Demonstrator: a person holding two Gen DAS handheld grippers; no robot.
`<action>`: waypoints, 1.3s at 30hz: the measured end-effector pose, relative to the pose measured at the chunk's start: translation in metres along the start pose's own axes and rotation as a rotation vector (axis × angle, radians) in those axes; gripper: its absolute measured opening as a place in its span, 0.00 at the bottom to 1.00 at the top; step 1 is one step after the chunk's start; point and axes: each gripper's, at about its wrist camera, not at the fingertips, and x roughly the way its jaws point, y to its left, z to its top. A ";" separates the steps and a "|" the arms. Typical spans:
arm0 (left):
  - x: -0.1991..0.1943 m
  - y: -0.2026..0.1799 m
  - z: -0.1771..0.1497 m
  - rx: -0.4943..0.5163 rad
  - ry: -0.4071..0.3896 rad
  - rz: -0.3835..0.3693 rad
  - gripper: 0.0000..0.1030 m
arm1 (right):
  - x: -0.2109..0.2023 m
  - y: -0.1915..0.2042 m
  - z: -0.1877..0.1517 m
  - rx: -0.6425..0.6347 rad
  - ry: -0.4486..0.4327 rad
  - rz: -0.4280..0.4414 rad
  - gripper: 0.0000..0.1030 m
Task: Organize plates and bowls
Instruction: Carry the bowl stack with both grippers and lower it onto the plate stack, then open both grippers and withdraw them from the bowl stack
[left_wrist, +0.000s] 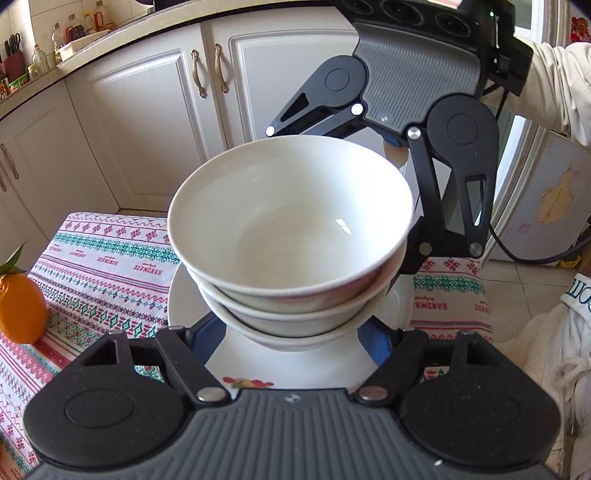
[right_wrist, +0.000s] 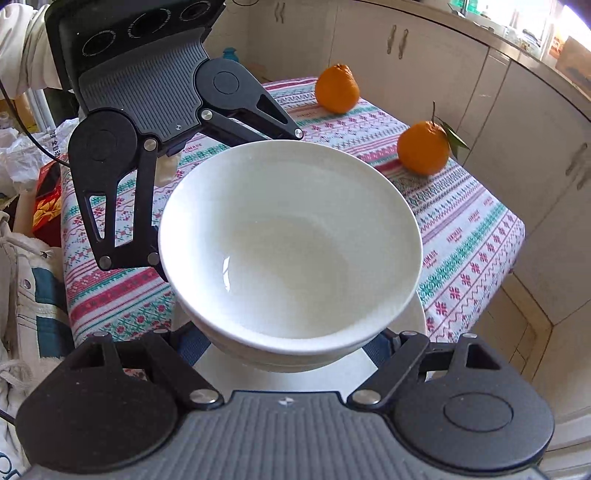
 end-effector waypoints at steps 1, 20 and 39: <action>0.003 0.001 0.000 -0.001 0.002 -0.001 0.76 | 0.001 -0.002 -0.002 0.005 0.002 0.000 0.86; 0.012 0.005 -0.004 -0.016 -0.007 0.012 0.76 | 0.012 -0.015 -0.010 0.065 0.013 0.004 0.86; -0.072 -0.075 -0.035 -0.311 -0.257 0.487 0.99 | -0.035 0.064 -0.017 0.382 -0.012 -0.419 1.00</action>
